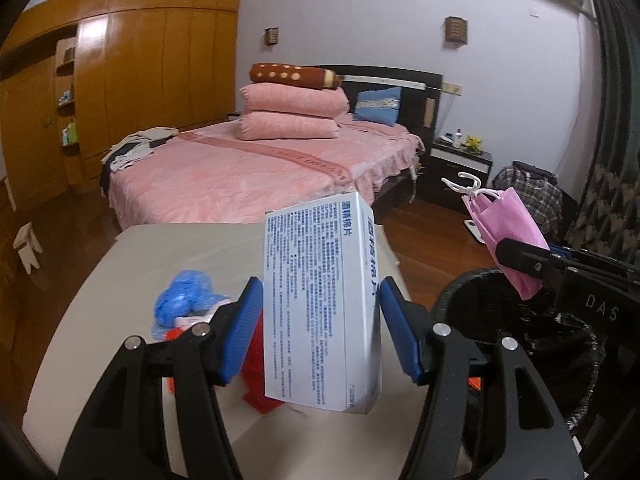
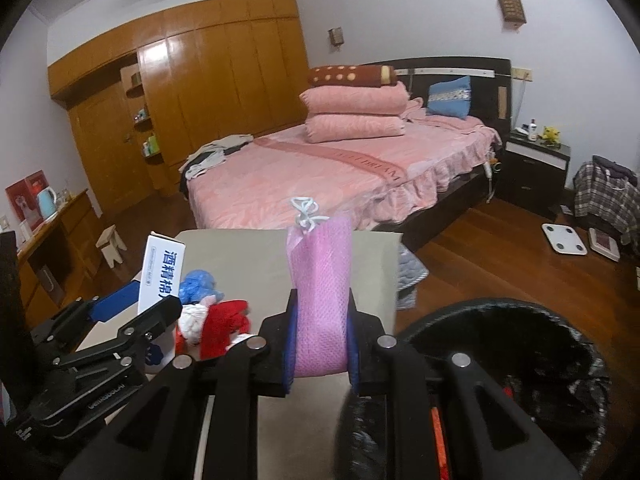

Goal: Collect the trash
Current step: 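Carry the white-blue box and pink mask over the bin and open both grippers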

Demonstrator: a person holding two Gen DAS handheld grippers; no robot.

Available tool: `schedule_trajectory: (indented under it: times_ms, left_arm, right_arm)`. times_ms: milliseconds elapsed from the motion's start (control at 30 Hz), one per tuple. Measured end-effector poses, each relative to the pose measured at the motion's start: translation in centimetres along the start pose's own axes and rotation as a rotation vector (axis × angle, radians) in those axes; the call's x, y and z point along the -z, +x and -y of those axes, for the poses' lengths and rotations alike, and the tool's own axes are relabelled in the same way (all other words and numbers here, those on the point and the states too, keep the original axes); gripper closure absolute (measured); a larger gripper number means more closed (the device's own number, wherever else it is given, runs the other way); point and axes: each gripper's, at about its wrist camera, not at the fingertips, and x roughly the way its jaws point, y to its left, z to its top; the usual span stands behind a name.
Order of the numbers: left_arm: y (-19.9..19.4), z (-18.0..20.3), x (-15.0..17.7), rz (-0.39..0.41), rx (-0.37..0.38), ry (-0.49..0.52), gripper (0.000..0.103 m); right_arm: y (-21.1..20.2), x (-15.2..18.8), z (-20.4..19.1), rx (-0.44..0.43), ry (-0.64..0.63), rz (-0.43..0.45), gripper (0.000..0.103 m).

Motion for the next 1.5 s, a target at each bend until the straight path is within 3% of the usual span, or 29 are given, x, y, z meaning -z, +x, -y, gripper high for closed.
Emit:
schedule_trajectory:
  times_ms: [367, 933, 1033, 1100, 1167, 1333, 1400, 1500]
  left_arm:
    - [0.7, 7.3, -0.4, -0.001, 0.133, 0.083, 0.044]
    - [4.1, 17.6, 0.5, -0.038, 0.325, 0.179, 0.044]
    - [4.7, 18.6, 0.5, -0.053, 0.359, 0.187, 0.041]
    - [4.9, 18.9, 0.6, -0.06, 0.373, 0.185, 0.034]
    - [4.9, 18.8, 0.6, -0.054, 0.377, 0.183, 0.026]
    - [4.3, 17.3, 0.4, -0.042, 0.345, 0.16, 0.018]
    - [4.1, 16.3, 0.0, -0.033, 0.32, 0.147, 0.016]
    - [3.6, 14.3, -0.4, -0.025, 0.278, 0.127, 0.013]
  right_arm:
    - [-3.8, 0.8, 6.1, 0.113, 0.055, 0.035, 0.083]
    - [-6.7, 4.0, 15.0, 0.279, 0.133, 0.008, 0.081]
    - [-6.7, 4.5, 16.0, 0.318, 0.141, -0.002, 0.069]
    - [-6.7, 4.9, 16.4, 0.351, 0.147, -0.005, 0.045]
    - [-6.9, 5.2, 16.8, 0.362, 0.16, 0.0, 0.04]
    - [-7.4, 5.5, 17.3, 0.367, 0.17, 0.016, 0.02]
    - [-7.8, 5.4, 17.0, 0.359, 0.175, 0.035, 0.006]
    - [-8.0, 5.0, 16.4, 0.335, 0.175, 0.049, 0.006]
